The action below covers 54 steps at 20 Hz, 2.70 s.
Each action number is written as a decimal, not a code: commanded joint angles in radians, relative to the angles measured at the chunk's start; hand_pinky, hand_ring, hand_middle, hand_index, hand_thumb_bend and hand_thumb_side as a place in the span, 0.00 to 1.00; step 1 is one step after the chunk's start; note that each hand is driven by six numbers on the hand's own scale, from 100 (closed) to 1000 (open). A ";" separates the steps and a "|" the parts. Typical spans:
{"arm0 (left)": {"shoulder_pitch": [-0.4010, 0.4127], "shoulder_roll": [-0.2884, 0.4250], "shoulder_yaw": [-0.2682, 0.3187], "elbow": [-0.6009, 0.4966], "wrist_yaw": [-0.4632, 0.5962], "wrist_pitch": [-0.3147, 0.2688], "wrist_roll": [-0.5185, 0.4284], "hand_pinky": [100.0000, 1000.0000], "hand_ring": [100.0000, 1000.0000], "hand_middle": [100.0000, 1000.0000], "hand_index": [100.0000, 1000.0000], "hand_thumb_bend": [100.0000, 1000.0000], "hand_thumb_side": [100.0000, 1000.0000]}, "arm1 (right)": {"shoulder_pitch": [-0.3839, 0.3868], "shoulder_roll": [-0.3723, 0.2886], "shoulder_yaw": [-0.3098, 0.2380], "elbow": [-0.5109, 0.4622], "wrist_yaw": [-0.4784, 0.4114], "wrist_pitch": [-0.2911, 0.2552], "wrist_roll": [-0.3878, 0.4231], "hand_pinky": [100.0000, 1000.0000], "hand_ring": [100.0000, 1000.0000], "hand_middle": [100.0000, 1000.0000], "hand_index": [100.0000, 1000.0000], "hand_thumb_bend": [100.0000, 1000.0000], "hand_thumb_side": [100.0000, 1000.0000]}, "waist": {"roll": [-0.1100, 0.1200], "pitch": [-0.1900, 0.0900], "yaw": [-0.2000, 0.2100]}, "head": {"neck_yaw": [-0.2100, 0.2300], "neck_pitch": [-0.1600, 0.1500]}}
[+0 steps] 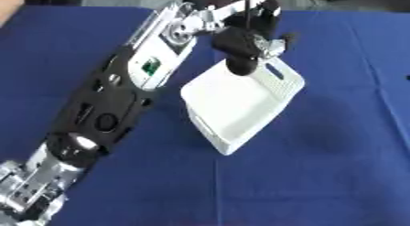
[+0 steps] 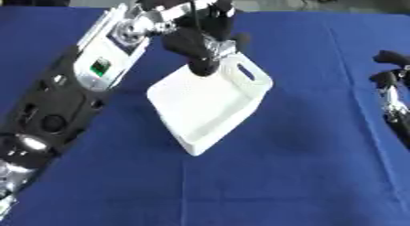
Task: Pick up objects on the table and place them in the box.
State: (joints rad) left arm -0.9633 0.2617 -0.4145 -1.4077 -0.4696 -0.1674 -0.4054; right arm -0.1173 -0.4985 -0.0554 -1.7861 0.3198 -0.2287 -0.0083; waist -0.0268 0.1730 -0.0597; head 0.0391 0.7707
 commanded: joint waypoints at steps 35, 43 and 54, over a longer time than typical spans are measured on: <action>0.060 -0.017 -0.021 0.042 -0.101 -0.074 0.048 0.42 0.46 0.50 0.62 0.71 0.86 | -0.018 -0.012 -0.003 -0.011 -0.010 -0.003 0.005 0.71 0.59 0.75 0.88 0.00 0.86 | -0.015 -0.001 -0.013 | 0.020 -0.001; 0.060 -0.017 -0.022 0.042 -0.061 -0.120 -0.017 0.61 0.79 0.79 0.81 0.83 0.89 | -0.017 -0.012 -0.003 -0.011 -0.010 -0.004 0.004 0.71 0.59 0.75 0.88 0.00 0.86 | -0.017 -0.001 -0.010 | 0.020 -0.001; 0.060 -0.016 -0.021 0.032 -0.057 -0.123 -0.012 0.64 0.80 0.78 0.81 0.79 0.89 | -0.015 -0.012 -0.004 -0.010 -0.009 -0.005 0.004 0.71 0.59 0.75 0.88 0.00 0.86 | -0.017 -0.001 -0.009 | 0.019 -0.001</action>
State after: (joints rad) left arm -0.8883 0.2497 -0.4428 -1.3536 -0.5298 -0.2865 -0.4183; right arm -0.1286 -0.4976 -0.0501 -1.7862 0.3134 -0.2325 -0.0043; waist -0.0415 0.1858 -0.0686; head 0.0549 0.7707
